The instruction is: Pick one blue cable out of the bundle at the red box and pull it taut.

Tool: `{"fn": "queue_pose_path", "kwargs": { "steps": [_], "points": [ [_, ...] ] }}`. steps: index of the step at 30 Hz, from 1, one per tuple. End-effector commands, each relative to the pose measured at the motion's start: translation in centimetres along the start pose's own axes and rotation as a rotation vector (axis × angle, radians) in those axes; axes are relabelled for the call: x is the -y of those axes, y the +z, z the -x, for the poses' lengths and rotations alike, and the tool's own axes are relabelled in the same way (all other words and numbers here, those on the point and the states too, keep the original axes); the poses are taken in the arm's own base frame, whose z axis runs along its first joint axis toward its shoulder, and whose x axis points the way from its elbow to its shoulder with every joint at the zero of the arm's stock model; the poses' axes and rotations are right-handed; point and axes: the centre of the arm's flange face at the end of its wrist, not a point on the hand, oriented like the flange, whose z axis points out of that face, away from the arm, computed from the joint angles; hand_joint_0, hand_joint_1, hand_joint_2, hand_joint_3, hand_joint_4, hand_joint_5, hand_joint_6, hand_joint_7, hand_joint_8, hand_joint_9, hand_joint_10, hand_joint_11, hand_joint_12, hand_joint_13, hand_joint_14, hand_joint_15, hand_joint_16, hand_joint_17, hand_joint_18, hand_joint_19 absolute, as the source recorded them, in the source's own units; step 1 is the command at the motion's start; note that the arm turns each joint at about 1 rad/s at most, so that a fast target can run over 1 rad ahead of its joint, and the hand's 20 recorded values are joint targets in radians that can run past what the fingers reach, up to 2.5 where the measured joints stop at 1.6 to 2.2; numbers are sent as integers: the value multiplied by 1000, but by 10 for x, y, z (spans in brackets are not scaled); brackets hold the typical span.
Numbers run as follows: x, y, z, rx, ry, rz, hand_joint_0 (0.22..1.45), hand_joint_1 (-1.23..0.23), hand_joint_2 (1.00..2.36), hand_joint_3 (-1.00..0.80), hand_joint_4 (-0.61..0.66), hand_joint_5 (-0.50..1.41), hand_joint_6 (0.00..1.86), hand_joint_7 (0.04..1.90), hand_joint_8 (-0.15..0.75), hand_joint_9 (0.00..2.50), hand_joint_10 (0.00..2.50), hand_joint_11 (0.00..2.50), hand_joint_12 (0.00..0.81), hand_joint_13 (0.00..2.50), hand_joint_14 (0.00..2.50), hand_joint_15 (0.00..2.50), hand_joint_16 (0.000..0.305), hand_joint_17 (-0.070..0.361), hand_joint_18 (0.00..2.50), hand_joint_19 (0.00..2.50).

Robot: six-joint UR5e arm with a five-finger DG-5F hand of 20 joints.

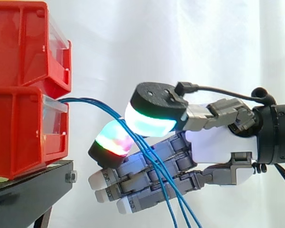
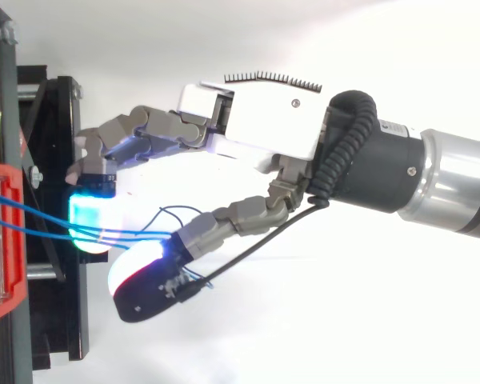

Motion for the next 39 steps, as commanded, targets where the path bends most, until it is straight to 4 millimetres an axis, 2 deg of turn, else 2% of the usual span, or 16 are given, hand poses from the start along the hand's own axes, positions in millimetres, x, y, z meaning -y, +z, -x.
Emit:
{"fn": "queue_pose_path", "kwargs": {
  "steps": [1,3,14,16,18,21,28,35,39],
  "points": [
    [-1,0,-1,-1,0,1,523,-809,1000,-500,161,-195,854,1038,324,554,6,248,409,303,0,0,60,136,317,0],
    [-1,0,-1,-1,0,1,550,-781,1000,-500,146,-186,847,1065,314,567,6,250,399,304,1,0,59,133,298,20],
    [0,0,0,-2,-2,-4,588,-793,1019,-163,107,-182,869,1135,318,579,7,263,393,307,0,0,57,129,289,31],
    [1,-1,1,0,-2,-6,587,-805,1020,-125,75,-180,874,1135,317,586,7,266,395,318,0,0,57,128,300,41],
    [0,0,0,-2,-2,-4,596,-844,1023,-67,-17,-177,876,1168,310,605,7,284,391,337,0,15,56,126,320,51],
    [0,0,1,0,-2,-5,622,-890,1024,-30,-51,-182,882,1201,305,603,7,278,389,339,0,19,56,126,321,46],
    [1,-1,-1,-4,2,-7,629,-912,1021,-144,-101,-186,867,1139,273,530,7,249,375,278,0,3,55,124,275,36],
    [-4,1,1,0,19,-2,658,-957,1000,-500,-38,-194,867,1085,265,503,6,255,377,269,0,0,55,124,267,24],
    [-3,1,1,0,18,-5,601,-955,1000,-500,-28,-199,866,1055,265,499,7,252,381,276,0,0,55,124,279,33]
  ]
}}
